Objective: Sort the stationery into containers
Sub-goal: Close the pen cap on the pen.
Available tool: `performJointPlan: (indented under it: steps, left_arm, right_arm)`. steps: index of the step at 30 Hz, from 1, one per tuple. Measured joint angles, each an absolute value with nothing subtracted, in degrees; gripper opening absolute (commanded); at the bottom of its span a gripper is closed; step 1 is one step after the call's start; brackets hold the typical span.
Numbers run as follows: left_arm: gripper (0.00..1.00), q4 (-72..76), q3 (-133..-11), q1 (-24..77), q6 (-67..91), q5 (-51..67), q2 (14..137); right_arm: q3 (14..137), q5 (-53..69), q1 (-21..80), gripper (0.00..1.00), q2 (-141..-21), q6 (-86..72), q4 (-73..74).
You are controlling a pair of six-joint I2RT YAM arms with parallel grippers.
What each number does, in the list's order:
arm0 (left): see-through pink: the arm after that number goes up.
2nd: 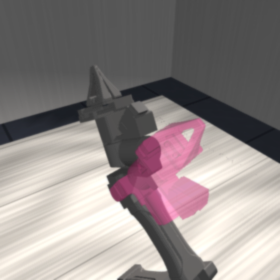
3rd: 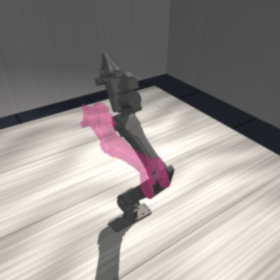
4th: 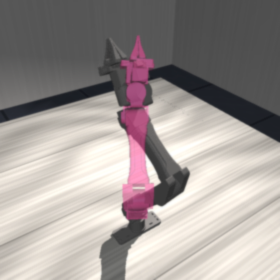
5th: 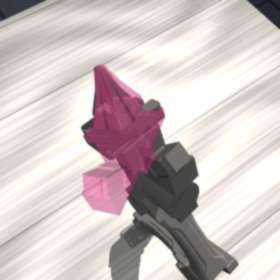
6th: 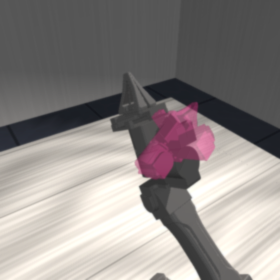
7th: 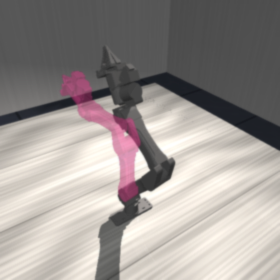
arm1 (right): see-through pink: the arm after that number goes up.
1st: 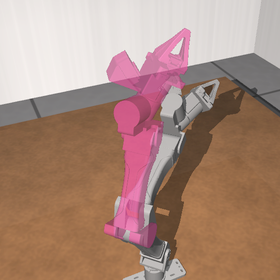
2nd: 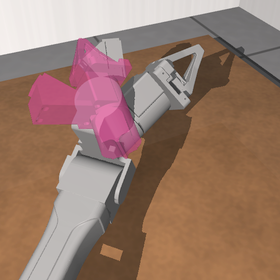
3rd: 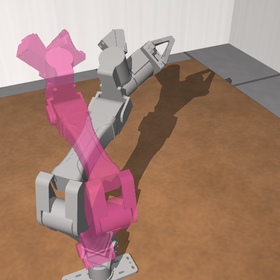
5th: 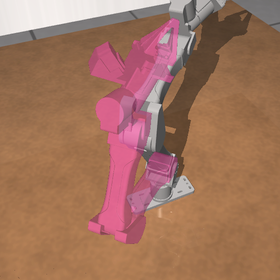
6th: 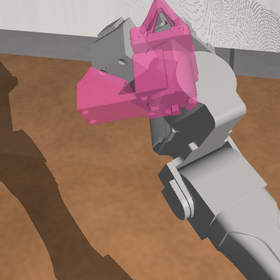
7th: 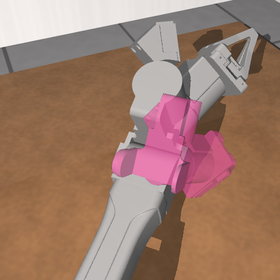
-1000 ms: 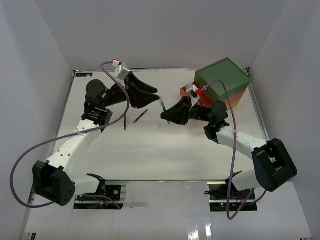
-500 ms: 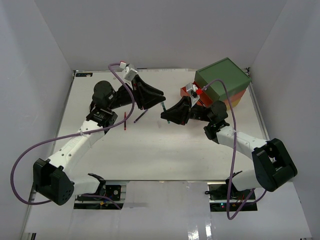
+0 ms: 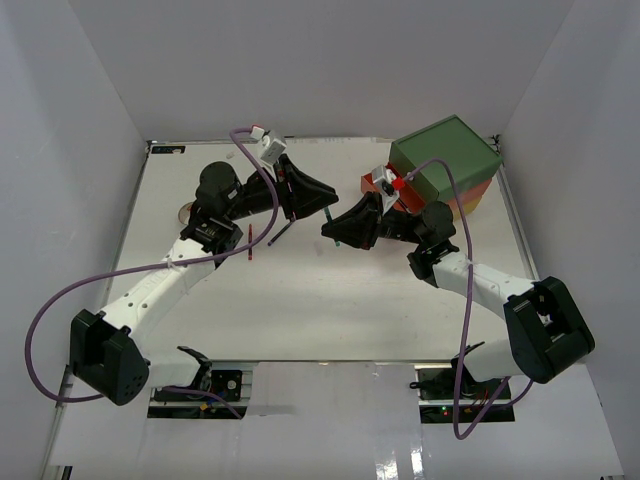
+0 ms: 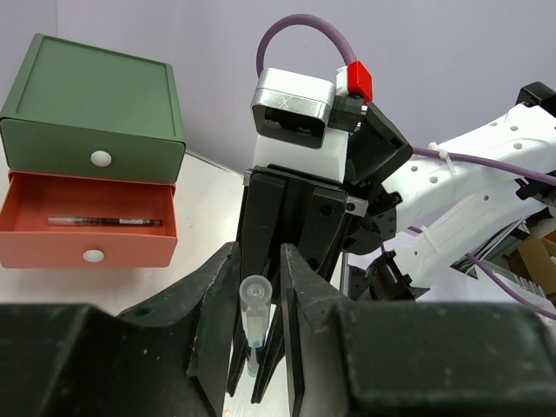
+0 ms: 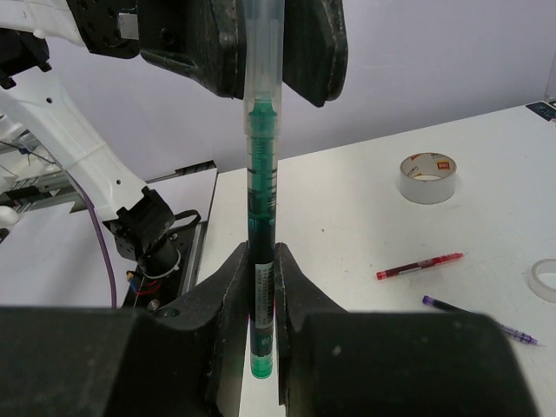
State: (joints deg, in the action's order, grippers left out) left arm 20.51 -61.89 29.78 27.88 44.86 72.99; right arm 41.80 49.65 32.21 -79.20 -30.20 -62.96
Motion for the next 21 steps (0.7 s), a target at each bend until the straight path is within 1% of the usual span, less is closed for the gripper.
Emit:
performJointPlan:
  steps: [5,8,9,12,21]
  left_arm:
    - [0.29,20.47,-62.00,30.11,27.81,44.56,72.99]
    - [0.23,20.34,-62.00,30.13,27.66,44.23,72.99]
    - [0.19,20.25,-62.00,30.15,27.59,44.12,72.99]
    - [0.16,20.12,-62.00,30.22,27.49,44.05,72.99]
    - [0.13,20.88,-62.00,30.85,27.44,42.76,72.97]
  right_arm:
    - [41.80,49.65,32.21,0.08,-79.20,-29.85,-62.96]
    - [41.80,49.67,32.21,0.08,-79.20,-29.80,-62.96]
    - [41.80,49.65,32.21,0.08,-79.20,-29.80,-62.96]
    - [41.80,49.65,32.21,0.08,-79.20,-29.80,-62.85]
    - [42.72,49.76,32.21,0.08,-79.20,-29.91,-62.17]
